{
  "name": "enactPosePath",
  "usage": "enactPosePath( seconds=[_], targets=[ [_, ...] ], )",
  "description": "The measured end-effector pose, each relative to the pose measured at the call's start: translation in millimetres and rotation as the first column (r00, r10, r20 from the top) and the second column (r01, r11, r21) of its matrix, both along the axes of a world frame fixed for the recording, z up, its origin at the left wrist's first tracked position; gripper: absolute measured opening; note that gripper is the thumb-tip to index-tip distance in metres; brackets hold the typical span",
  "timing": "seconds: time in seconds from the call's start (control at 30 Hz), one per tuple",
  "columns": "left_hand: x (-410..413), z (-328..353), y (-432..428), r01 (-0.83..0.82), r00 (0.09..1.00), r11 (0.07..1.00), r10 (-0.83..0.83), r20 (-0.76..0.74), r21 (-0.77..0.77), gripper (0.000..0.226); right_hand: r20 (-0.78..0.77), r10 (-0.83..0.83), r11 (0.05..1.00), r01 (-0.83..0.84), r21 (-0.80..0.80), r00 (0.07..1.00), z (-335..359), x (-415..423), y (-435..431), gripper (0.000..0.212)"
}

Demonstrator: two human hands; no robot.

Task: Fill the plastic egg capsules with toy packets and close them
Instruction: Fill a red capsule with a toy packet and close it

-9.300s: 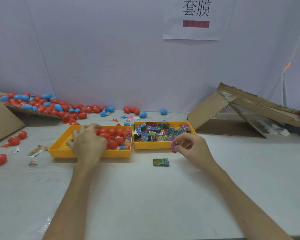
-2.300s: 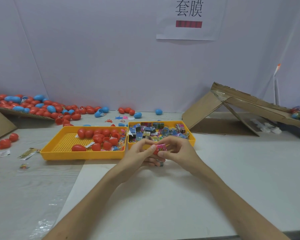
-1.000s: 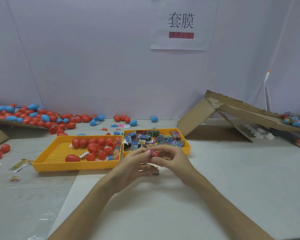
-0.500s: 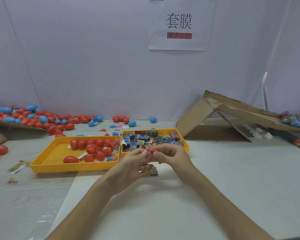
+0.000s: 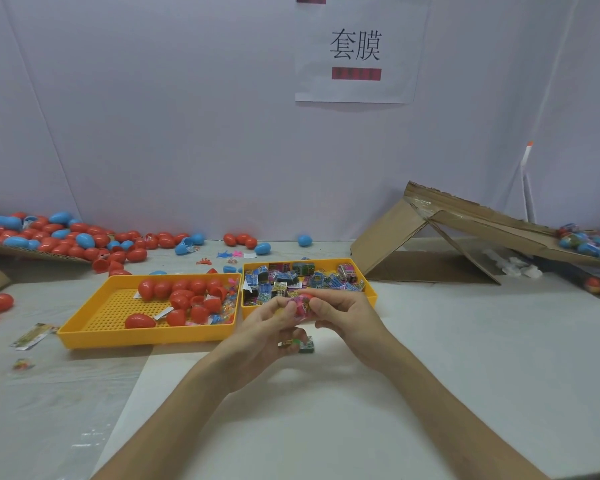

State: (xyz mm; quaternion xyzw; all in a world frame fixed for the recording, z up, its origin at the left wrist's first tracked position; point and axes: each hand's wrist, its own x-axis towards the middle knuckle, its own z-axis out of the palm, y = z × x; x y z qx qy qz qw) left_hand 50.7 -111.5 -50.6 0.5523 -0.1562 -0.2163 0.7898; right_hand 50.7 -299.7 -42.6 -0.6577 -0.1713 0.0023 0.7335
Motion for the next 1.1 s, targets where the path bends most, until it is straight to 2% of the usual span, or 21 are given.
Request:
enactPosePath(
  seconds=[0.2, 0.43, 0.57, 0.8, 1.1],
  targets=[
    [-0.8, 0.1, -1.2, -0.014, 1.0, 1.0, 0.014, 0.017, -0.001, 0.064, -0.025, 0.014, 1.0, -0.014, 0.007, 1.0, 2.0, -1.3, -0.4, 0.027],
    [2.3, 0.1, 1.9, -0.001, 0.999, 1.0, 0.001, 0.039, 0.0, 0.042, -0.043, 0.003, 1.0, -0.003, 0.002, 0.999, 0.0, 0.0, -0.6, 0.029],
    [-0.8, -0.2, 3.0, -0.005, 0.999, 1.0, 0.004, 0.044, 0.019, 0.039, -0.028, -0.004, 0.998, 0.002, -0.056, 1.0, -1.6, 1.5, -2.5, 0.023],
    [-1.2, -0.3, 2.0, -0.019, 0.998, 1.0, 0.018, 0.059, 0.013, 0.031, -0.018, 0.036, 0.999, -0.037, -0.023, 0.999, -0.3, 2.1, -3.7, 0.021],
    [-0.1, 1.5, 3.3, -0.008, 0.993, 0.998, 0.001, 0.12, 0.065, 0.054, -0.029, 0.055, 0.998, -0.056, -0.027, 0.998, 1.6, -1.0, -3.6, 0.025]
  ],
)
